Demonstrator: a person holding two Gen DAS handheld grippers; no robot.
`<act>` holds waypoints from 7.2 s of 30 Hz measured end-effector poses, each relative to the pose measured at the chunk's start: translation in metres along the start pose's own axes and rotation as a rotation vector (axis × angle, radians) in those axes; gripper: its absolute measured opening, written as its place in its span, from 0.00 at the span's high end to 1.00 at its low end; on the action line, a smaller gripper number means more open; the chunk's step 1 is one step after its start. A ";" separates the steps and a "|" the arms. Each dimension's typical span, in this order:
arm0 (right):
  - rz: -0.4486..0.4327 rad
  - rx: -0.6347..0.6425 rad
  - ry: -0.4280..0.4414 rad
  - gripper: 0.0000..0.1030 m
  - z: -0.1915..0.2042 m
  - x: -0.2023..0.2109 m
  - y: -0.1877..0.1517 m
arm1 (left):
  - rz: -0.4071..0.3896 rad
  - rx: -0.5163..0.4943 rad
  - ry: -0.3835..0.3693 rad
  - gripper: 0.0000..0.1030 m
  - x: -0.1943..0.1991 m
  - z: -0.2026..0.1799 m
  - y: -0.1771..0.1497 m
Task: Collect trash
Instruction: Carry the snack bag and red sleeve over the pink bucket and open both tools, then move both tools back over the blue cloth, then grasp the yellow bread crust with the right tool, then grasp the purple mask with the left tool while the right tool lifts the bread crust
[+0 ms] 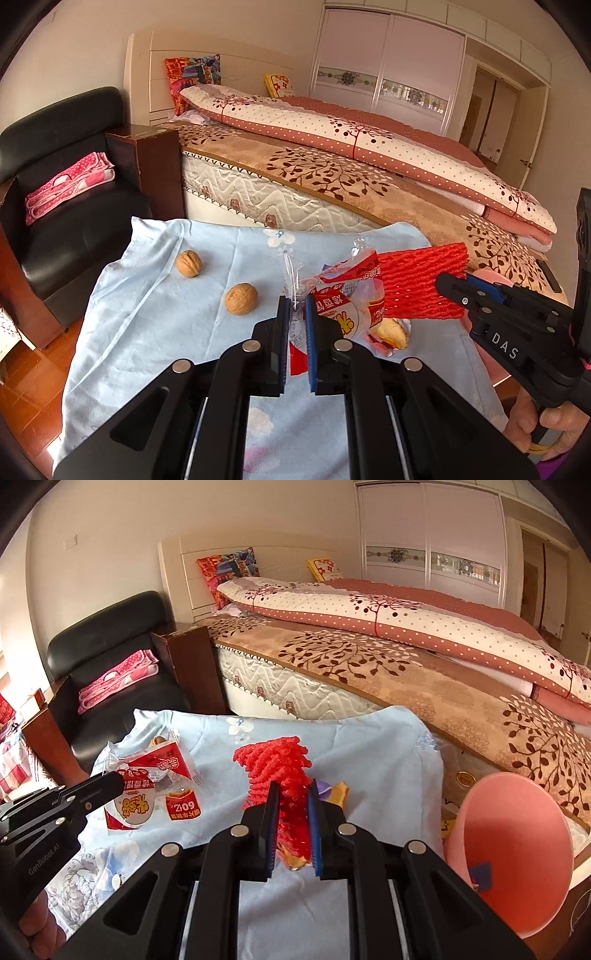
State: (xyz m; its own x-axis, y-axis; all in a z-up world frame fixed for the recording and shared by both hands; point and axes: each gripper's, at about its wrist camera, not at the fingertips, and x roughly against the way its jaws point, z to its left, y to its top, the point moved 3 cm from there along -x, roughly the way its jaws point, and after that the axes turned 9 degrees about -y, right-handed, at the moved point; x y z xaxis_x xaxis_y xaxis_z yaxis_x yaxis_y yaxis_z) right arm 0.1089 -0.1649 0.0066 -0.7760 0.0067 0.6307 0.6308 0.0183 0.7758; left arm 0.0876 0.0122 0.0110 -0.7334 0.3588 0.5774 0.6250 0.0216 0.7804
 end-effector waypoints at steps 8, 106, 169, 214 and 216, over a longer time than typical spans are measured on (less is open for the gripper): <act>0.005 -0.112 -0.083 0.87 -0.066 0.013 -0.009 | 0.008 -0.082 -0.087 0.92 -0.016 -0.055 0.007; -0.005 -0.321 -0.376 0.45 -0.217 0.033 -0.057 | 0.064 -0.267 -0.294 0.66 -0.078 -0.203 0.008; 0.269 -0.029 0.093 0.96 0.006 -0.087 -0.060 | 0.088 -0.029 -0.001 0.66 -0.056 0.012 -0.017; 0.256 -0.097 0.084 0.98 -0.050 -0.049 -0.077 | 0.295 0.182 -0.037 0.55 -0.188 -0.012 0.020; 0.259 -0.104 0.091 0.95 -0.050 -0.049 -0.078 | 0.301 0.182 -0.038 0.55 -0.187 -0.012 0.018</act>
State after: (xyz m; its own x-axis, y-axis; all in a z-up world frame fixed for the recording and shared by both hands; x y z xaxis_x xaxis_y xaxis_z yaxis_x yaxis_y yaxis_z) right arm 0.0981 -0.2163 -0.0837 -0.5879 -0.0923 0.8036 0.8089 -0.0748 0.5832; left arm 0.2323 -0.0659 -0.0800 -0.5004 0.4090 0.7631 0.8517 0.0739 0.5188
